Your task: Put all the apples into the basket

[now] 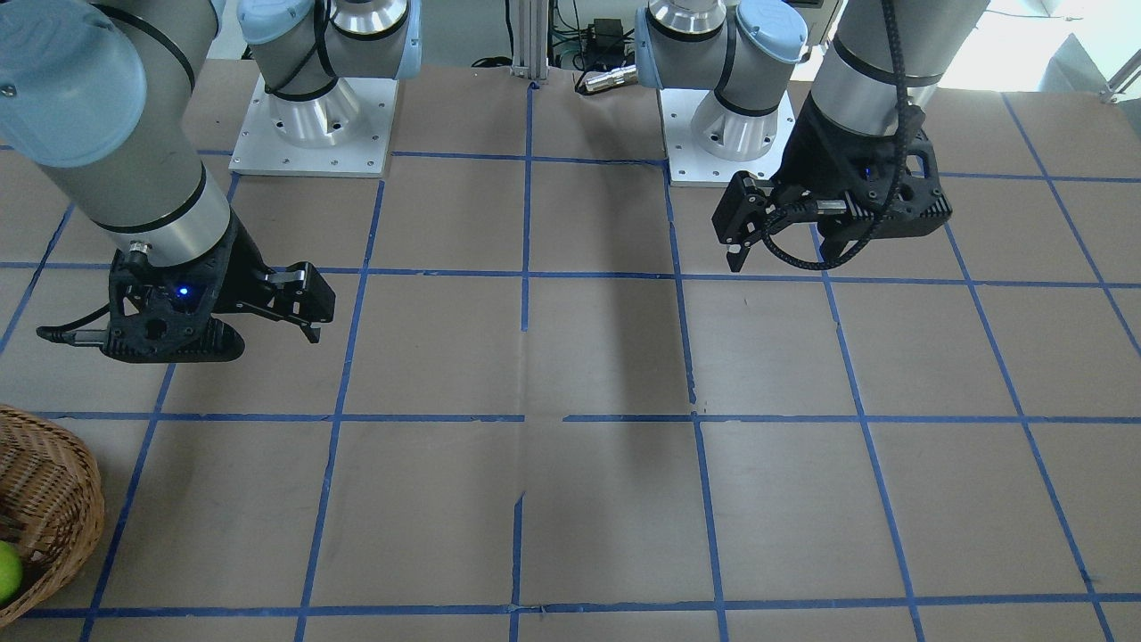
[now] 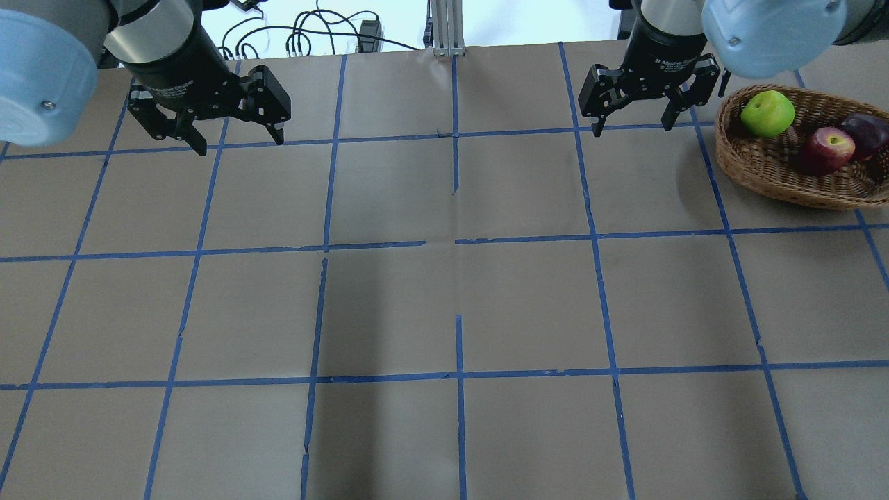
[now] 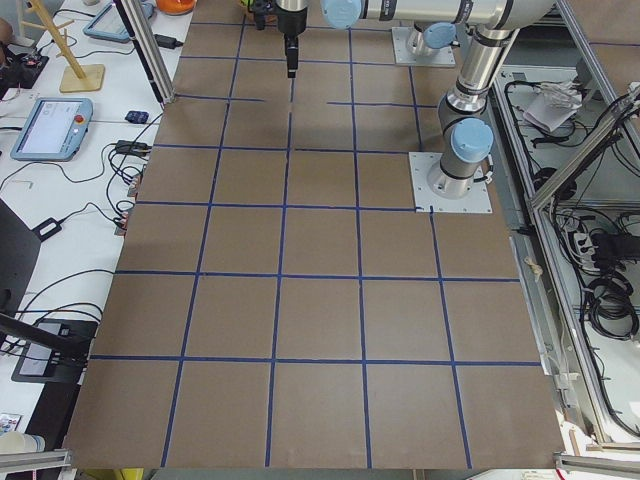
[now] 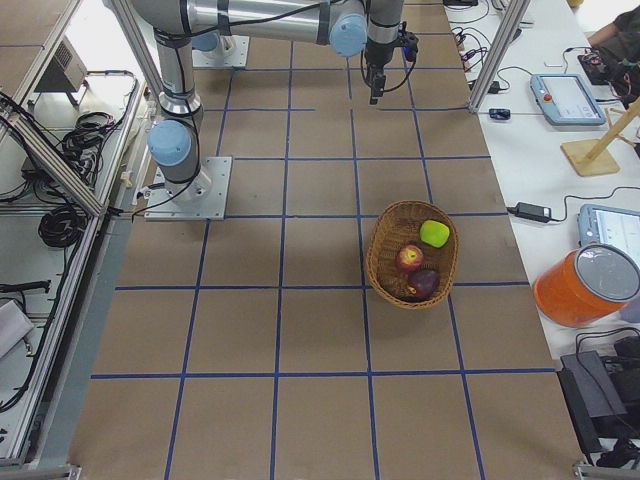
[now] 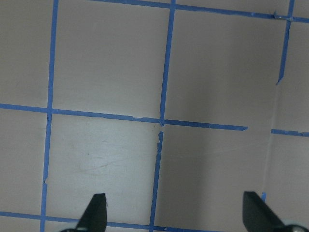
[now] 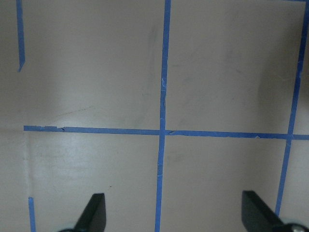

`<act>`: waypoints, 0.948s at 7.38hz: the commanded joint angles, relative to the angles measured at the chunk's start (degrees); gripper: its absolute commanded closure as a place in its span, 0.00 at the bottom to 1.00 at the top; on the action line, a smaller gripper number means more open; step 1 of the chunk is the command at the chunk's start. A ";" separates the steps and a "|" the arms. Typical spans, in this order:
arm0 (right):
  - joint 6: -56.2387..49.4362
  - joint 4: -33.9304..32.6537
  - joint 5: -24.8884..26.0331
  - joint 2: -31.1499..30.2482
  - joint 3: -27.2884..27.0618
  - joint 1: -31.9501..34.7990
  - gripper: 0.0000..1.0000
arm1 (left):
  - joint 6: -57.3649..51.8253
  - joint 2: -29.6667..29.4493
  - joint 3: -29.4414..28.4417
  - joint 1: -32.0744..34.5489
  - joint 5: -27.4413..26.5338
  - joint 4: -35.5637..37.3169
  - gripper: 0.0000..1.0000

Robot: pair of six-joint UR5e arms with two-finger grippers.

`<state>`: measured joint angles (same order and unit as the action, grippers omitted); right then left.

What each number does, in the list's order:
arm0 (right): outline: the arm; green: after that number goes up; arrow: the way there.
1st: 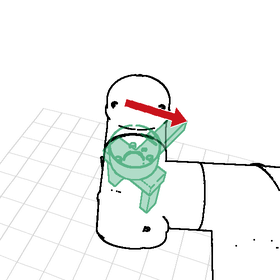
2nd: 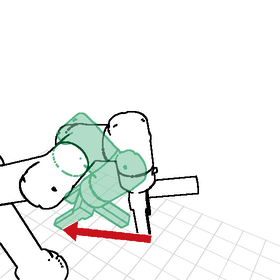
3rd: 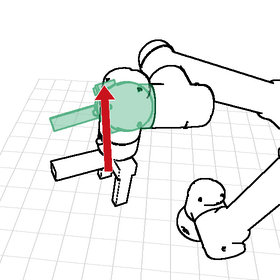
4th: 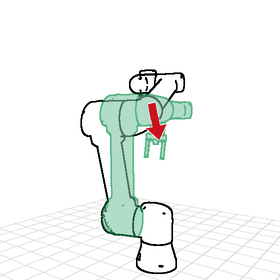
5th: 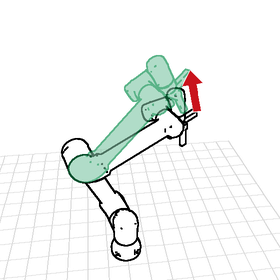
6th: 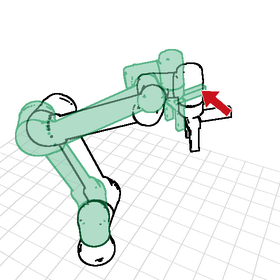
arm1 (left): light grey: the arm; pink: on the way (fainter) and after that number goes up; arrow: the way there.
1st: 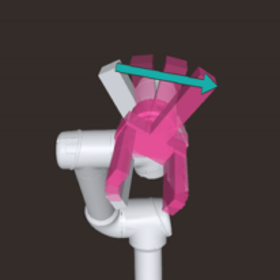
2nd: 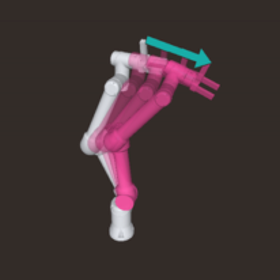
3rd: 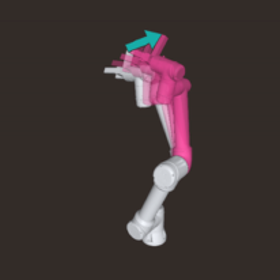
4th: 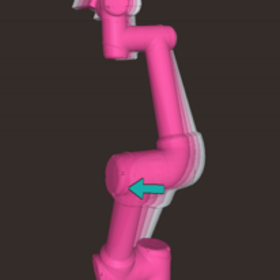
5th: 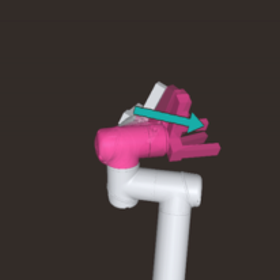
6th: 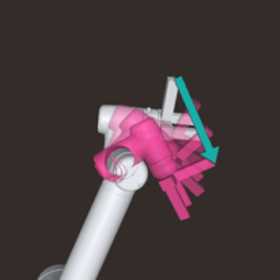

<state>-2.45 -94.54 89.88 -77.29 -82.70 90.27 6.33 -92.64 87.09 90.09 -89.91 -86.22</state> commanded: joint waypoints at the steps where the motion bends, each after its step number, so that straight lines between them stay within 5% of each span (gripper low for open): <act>1: -0.01 0.41 -0.41 0.03 1.92 -0.01 0.00 | -0.09 0.00 0.01 0.00 0.00 0.00 0.00; 7: -0.09 0.67 -0.15 0.56 1.49 -0.09 0.00 | -0.08 -0.17 -0.08 -0.09 0.00 0.09 0.00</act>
<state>-2.49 -93.95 89.67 -76.89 -80.91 90.19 6.33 -92.89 86.97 90.06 -89.91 -86.17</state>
